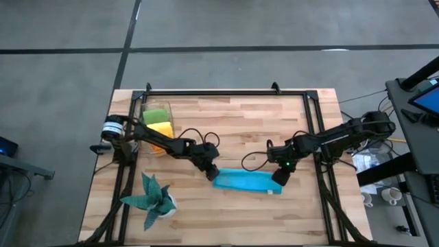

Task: Roll microfiber towels into tight, uniform cylinder then place into a basket
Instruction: Fold the blue microfiber towel

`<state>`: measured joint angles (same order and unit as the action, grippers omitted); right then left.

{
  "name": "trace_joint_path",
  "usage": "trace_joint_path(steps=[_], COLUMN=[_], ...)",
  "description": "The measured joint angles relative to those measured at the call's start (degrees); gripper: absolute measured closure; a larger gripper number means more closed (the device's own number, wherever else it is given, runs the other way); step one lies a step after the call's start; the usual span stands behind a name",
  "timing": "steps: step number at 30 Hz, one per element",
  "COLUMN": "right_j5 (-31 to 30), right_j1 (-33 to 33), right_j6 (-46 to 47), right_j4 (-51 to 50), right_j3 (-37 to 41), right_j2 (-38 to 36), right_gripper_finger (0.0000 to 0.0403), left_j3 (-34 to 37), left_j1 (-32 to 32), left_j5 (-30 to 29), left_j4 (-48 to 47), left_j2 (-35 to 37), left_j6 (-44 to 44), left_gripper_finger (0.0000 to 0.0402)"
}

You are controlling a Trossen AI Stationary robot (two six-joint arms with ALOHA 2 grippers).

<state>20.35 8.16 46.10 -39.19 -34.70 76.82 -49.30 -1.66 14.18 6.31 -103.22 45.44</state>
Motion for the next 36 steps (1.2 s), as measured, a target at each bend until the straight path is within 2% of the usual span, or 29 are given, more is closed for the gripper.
trace_joint_path(steps=[3,7,13,16,18,21,26,30,32,36], right_j5=[-3.48,-9.19,-20.1,-23.68,-25.65,-28.16,-29.04,-30.29,-32.21,-37.16], right_j1=[0.0,-0.04,-0.04,0.39,1.32,3.92,10.88,17.36,20.82,27.11], right_j6=[-2.99,-7.61,-11.29,-12.01,-12.17,-12.12,-11.87,-7.94,-5.27,-2.14], right_j4=[-1.18,-7.66,-15.52,-13.49,-10.59,-4.0,9.72,12.8,12.41,12.5], right_j3=[-1.18,-3.94,-6.77,-6.65,-5.98,-4.5,-0.68,0.28,0.51,1.08], right_j2=[-0.6,-1.9,-5.41,-8.13,-10.38,-13.48,-16.71,-16.68,-15.8,-12.94], right_gripper_finger=[0.0259,0.0217,0.0196,0.0195,0.0195,0.0196,0.0201,0.021,0.0217,0.0245], left_j3=[0.03,-0.07,-0.13,-0.36,-0.8,-1.1,-1.01,-0.92,-0.92,-2.54], left_j1=[0.6,2.36,6.59,8.36,8.53,6.4,-0.37,-4.04,-4.74,-4.64], left_j5=[-1.25,-1.22,-1.21,0.46,1.36,-0.23,-10.59,-13.37,-13.52,-13.66], left_j4=[-0.38,-1.44,-5.98,-7.12,-7.4,-7.27,-6.5,-0.28,6.11,15.25], left_j2=[0.9,1.89,4.7,7.25,9.73,13.3,14.9,12.5,9.67,3.27], left_j6=[-2.52,-6.99,-15.77,-21.91,-29.2,-37.46,-47.47,-52.5,-54.9,-57.76], left_gripper_finger=[0.0305,0.0274,0.023,0.0216,0.0213,0.0215,0.0238,0.027,0.03,0.0385])
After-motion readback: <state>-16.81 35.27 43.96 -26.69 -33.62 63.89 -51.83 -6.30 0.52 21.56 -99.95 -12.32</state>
